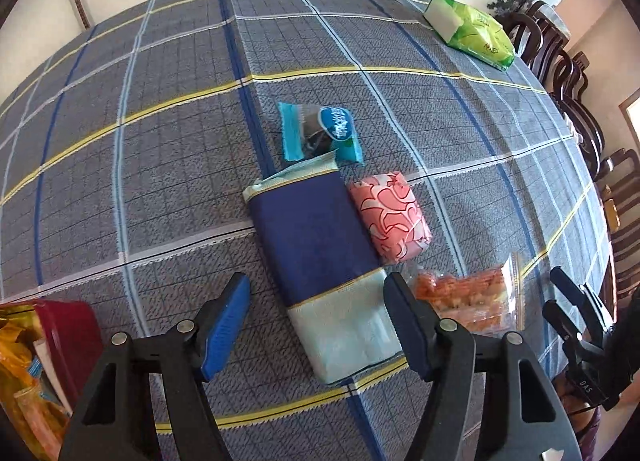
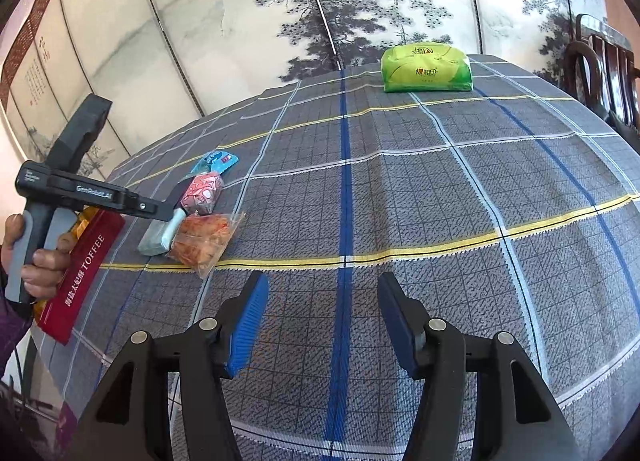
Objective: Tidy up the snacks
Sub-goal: 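Grasp the blue-and-pale-green tissue pack with the left gripper, then grasp the pink patterned packet with the right gripper while the left gripper holds the tissue pack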
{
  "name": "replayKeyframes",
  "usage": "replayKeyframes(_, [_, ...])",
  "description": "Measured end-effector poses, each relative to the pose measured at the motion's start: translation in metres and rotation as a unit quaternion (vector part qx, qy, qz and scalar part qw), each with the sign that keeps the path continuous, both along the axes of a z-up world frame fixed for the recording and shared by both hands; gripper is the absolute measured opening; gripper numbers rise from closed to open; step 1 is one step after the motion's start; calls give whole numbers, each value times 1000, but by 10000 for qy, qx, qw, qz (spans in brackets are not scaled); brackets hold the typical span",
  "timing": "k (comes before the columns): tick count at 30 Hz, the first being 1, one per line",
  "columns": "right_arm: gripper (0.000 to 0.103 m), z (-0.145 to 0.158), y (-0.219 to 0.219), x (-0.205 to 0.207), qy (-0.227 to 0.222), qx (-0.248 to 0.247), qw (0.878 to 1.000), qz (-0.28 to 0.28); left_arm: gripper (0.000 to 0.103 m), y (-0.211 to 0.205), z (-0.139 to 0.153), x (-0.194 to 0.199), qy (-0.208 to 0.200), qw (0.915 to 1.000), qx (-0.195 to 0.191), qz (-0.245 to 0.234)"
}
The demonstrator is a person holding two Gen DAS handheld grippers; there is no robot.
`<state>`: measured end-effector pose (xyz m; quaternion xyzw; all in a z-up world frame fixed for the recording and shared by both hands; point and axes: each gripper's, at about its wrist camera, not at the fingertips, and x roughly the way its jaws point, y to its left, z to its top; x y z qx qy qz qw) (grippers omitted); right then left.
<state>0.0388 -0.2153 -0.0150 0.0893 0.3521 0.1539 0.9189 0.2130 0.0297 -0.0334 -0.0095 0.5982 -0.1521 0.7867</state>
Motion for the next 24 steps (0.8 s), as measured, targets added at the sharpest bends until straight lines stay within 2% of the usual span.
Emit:
replayKeyframes(6, [59,-2,-2,1,45,162,9998,62,73,-14,-3,10,-82,9997,165,-151])
replayKeyframes(8, [59,-3,-3,1,36,196,9998,75,71,-17,-4,9,-191,9993,301,-145])
replayKeyframes(9, [59,-3,-2,1,39,207,9997,80,64,-17,-4,7,-268,9986,434,-126])
replayKeyframes(10, [60,-4,-3,2,51,217,9997,80,52,-19,-3,3,-377,9971,657,-117])
replayKeyframes(11, [60,-4,-4,2,66,236,9997,80,48,-19,-4,0,-446,9958,787,-139])
replayKeyframes(13, [61,-5,-5,2,74,286,9995,66,45,-10,-3,-7,-521,9965,656,-71])
replayKeyframes(16, [63,-5,-7,2,87,319,9994,35,45,6,-3,-27,-598,9953,705,292])
replayKeyframes(19, [63,-1,-2,5,171,171,9997,37,45,19,0,-54,-583,9961,414,512])
replayKeyframes(22, [63,25,18,12,-31,87,9992,382,45,24,9,-78,-723,9950,384,576])
replayKeyframes(24, [68,42,36,27,-37,294,9973,673,45,24,17,-90,-833,9941,365,583])
